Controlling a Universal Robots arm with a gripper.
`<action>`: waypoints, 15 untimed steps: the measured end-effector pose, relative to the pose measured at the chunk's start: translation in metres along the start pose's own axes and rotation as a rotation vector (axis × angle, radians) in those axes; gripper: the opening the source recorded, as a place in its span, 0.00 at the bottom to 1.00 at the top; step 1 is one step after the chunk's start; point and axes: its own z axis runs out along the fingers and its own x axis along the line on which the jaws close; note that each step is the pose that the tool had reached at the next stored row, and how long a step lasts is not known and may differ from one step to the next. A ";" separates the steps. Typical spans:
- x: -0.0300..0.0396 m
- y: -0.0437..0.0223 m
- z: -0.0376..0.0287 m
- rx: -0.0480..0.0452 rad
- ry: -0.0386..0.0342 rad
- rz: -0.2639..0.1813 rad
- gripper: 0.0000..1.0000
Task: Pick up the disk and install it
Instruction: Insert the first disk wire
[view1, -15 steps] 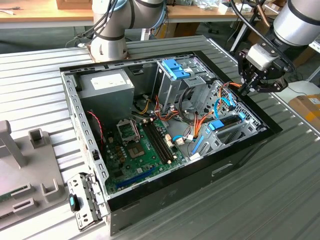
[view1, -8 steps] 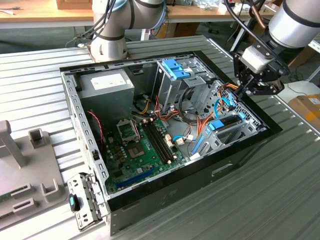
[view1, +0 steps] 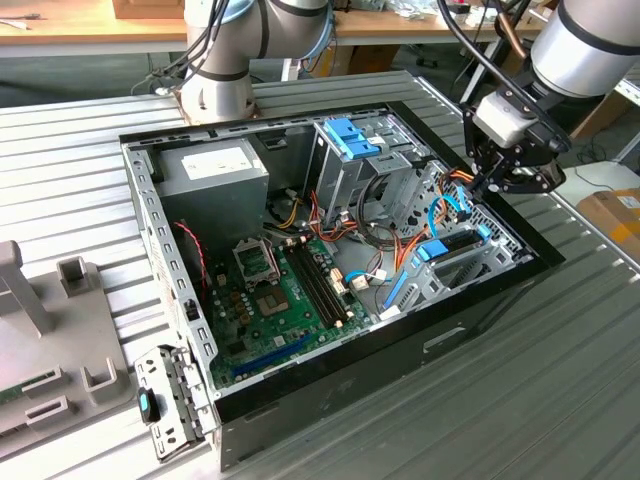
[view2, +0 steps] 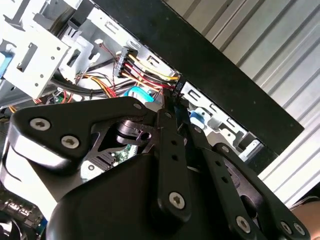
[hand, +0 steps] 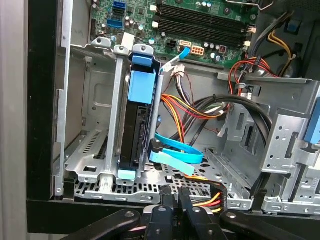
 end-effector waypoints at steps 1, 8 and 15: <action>0.0000 0.0003 -0.0001 0.0005 0.0029 0.006 0.17; -0.0009 0.0071 -0.0012 0.0023 0.0063 0.014 0.17; -0.0012 0.0125 -0.0011 0.0068 0.0246 0.031 0.17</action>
